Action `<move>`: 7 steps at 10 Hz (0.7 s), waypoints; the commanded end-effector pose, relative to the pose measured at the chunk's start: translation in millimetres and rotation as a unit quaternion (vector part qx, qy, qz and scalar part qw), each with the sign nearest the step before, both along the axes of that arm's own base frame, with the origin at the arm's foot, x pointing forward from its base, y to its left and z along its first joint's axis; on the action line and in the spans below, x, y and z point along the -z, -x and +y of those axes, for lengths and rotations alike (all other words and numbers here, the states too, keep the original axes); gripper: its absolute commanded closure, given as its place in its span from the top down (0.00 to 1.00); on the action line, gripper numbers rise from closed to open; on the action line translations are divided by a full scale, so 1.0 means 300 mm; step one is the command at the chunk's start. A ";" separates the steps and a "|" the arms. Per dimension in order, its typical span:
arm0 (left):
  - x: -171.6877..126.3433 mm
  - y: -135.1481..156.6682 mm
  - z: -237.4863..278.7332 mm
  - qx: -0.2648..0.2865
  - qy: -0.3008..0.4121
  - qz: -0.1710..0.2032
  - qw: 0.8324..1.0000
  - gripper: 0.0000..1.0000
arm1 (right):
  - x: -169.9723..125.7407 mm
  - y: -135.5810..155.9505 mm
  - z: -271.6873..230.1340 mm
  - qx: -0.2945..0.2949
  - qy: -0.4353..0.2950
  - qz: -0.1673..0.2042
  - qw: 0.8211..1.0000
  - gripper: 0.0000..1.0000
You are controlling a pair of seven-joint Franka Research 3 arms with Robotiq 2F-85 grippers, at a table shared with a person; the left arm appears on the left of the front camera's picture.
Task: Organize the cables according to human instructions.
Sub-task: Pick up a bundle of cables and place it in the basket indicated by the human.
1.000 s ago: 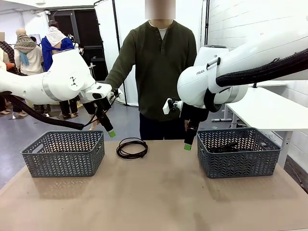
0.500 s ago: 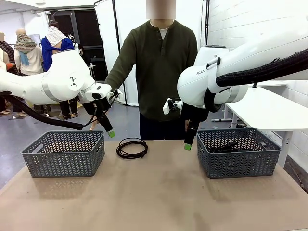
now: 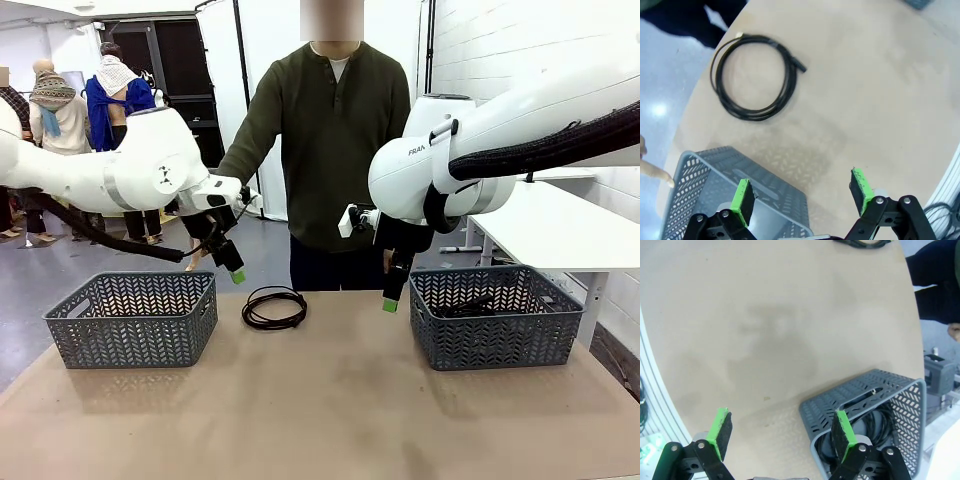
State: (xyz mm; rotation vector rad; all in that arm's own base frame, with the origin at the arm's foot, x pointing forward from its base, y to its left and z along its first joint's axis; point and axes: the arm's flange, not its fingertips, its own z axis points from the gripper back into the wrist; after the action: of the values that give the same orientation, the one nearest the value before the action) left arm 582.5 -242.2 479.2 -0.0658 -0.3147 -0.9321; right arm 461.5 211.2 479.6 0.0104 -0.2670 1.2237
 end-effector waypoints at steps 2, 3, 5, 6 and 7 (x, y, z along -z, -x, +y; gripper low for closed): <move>0.015 -0.161 -0.126 -0.062 -0.029 0.039 0.997 1.00 | 0.002 -0.001 0.000 0.001 0.002 -0.002 1.000 1.00; 0.030 -0.212 -0.171 -0.077 -0.019 0.055 0.995 1.00 | 0.002 -0.001 0.000 0.001 0.002 -0.002 1.000 1.00; 0.066 -0.264 -0.230 -0.112 0.008 0.096 0.989 1.00 | 0.002 -0.001 0.000 0.001 0.002 -0.002 1.000 1.00; 0.084 -0.277 -0.250 -0.130 0.010 0.105 0.986 1.00 | 0.002 -0.001 0.000 0.001 0.002 -0.002 1.000 1.00; 0.108 -0.289 -0.268 -0.147 0.010 0.106 0.983 1.00 | 0.002 -0.001 0.000 0.001 0.002 -0.002 1.000 1.00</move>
State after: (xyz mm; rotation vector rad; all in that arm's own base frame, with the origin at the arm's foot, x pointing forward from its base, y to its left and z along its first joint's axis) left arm 655.4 -315.3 441.5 -0.1171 -0.1384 -0.6715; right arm 461.4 211.5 479.6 0.0108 -0.2671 1.2243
